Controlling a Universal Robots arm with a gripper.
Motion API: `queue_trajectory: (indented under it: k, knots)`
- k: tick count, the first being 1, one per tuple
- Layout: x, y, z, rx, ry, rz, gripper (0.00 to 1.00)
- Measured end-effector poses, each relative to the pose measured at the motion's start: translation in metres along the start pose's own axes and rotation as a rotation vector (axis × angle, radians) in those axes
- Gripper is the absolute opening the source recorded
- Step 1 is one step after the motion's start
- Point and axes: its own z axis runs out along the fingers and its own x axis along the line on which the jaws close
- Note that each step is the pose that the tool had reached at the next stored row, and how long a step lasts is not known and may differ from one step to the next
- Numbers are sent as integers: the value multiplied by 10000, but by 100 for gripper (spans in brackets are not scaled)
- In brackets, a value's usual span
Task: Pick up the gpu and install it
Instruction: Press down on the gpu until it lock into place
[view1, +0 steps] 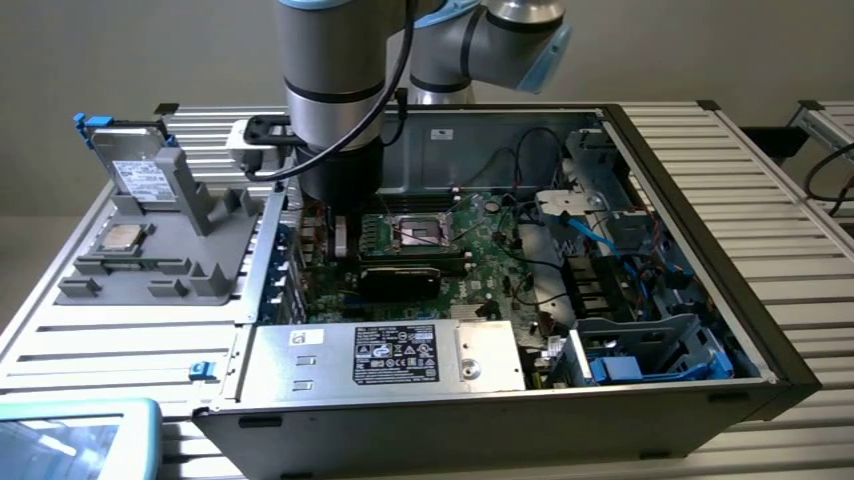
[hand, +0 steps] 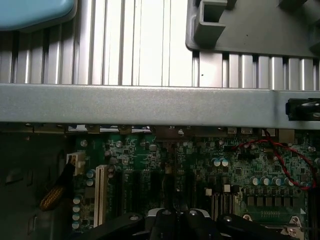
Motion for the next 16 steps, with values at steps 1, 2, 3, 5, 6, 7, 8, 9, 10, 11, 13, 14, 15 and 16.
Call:
queue_trajectory:
  k: [1,2,3,5,6,7,8,9,10,11,13,14,15,16]
  knots:
    - [0,-1,0,-19,-1,-1,12]
    - [0,-2,0,-42,0,-2,12]
    - [0,-1,0,-68,1,-2,12]
    - [-1,6,1,-106,4,10,12]
    - [-2,9,1,-120,9,17,12]
    - [-4,12,2,-133,16,23,12]
    - [-5,15,2,-146,24,29,12]
    - [-6,17,1,-159,38,35,12]
    - [-8,18,2,-171,57,40,12]
    - [-10,18,2,-176,78,45,12]
    - [-10,18,2,-176,89,45,12]
    - [-10,18,2,-175,90,46,12]
    - [-11,18,1,-176,92,45,12]
    - [-18,18,1,-177,94,47,12]
